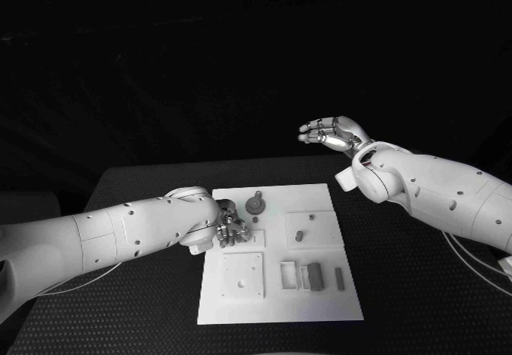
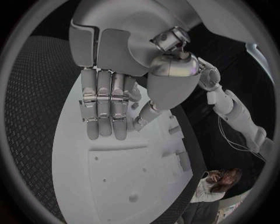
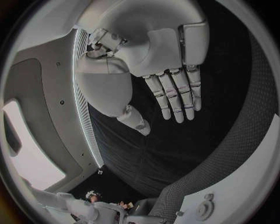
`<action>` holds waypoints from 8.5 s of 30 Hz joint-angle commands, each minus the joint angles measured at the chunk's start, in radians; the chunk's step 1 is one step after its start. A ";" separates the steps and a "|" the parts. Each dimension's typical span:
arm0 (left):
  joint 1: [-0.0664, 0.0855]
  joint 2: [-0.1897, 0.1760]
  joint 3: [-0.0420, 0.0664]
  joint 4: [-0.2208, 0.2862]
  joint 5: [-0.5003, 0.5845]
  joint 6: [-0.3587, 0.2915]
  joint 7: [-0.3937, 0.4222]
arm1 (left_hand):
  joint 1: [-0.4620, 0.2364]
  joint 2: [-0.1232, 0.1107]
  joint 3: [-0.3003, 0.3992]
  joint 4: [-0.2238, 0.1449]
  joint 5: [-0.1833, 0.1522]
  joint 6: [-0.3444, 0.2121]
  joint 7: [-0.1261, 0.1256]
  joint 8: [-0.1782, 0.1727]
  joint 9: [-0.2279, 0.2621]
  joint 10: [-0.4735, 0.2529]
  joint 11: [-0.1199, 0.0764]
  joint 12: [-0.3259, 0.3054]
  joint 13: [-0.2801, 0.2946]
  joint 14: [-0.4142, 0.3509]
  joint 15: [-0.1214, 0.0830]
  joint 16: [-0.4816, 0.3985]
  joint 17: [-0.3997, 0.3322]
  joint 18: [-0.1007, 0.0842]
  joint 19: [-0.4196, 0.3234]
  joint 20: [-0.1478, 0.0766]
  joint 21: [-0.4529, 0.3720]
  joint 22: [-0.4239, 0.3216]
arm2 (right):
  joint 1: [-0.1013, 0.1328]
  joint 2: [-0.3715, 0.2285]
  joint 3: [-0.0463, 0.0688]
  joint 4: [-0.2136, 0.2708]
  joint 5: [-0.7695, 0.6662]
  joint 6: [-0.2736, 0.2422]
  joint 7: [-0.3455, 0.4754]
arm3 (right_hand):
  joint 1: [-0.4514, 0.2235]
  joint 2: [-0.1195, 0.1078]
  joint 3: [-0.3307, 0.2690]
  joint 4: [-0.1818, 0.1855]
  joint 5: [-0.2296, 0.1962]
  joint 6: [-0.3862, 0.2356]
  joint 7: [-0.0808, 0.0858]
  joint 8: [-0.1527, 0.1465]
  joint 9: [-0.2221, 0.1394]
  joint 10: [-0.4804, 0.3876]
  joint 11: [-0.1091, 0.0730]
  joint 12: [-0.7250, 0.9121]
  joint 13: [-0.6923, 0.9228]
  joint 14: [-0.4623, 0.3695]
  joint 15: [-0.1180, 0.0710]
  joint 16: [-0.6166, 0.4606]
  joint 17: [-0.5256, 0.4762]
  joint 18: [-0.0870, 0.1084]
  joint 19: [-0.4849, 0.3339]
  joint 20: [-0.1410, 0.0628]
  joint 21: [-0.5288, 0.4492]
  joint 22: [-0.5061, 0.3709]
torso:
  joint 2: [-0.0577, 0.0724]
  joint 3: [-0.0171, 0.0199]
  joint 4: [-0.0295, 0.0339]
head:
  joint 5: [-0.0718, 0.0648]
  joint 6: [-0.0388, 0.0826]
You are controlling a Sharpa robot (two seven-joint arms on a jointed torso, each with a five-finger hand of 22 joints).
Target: Assemble the parts on the task board
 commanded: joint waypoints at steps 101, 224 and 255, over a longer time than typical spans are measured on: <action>0.053 0.071 0.072 -0.395 -0.064 0.153 0.027 | -0.146 -0.117 -0.099 0.053 0.004 -0.118 0.015 -0.103 -0.028 -0.107 0.037 -0.012 -0.002 -0.102 0.025 0.039 -0.110 -0.005 -0.050 0.019 -0.069 0.017 | 0.000 -0.005 0.001 -0.015 -0.013 0.027 0.005 | -0.005 0.004 -0.017 0.002 -0.005 0.000 0.054 0.020 -0.006 0.011 -0.001 -0.014 -0.027 -0.003 0.004 -0.017 -0.010 -0.018 -0.012 0.004 -0.020 0.017 | 0.010 -0.0014 -0.0062 | 0.001 0.032; 0.030 -0.140 -0.002 0.122 0.075 -0.119 0.000 | -0.008 0.019 0.008 0.011 0.004 0.029 -0.033 -0.071 -0.031 -0.016 -0.007 0.040 0.005 -0.056 0.000 0.172 -0.194 -0.002 0.022 -0.003 -0.056 0.110 | 0.000 -0.011 0.001 -0.014 -0.013 0.040 -0.001 | -0.006 0.006 -0.021 0.003 -0.005 -0.001 0.047 0.026 -0.012 0.014 -0.010 -0.017 -0.043 -0.003 -0.003 -0.021 -0.013 -0.016 -0.008 0.004 -0.030 0.027 | 0.003 0.0029 0.0004 | 0.005 -0.001; 0.008 -0.100 -0.002 0.084 -0.064 -0.082 -0.028 | -0.026 0.012 0.005 0.035 0.004 0.056 -0.045 -0.065 -0.030 -0.004 -0.019 0.068 0.022 -0.047 -0.007 0.212 -0.200 0.001 0.037 -0.012 -0.047 0.138 | 0.000 -0.012 0.001 -0.011 -0.013 0.041 -0.001 | -0.005 0.006 -0.022 0.003 -0.005 -0.001 0.047 0.027 -0.013 0.015 -0.011 -0.017 -0.045 -0.004 -0.003 -0.022 -0.013 -0.016 -0.008 0.004 -0.032 0.028 | 0.002 0.0019 0.0030 | 0.001 -0.017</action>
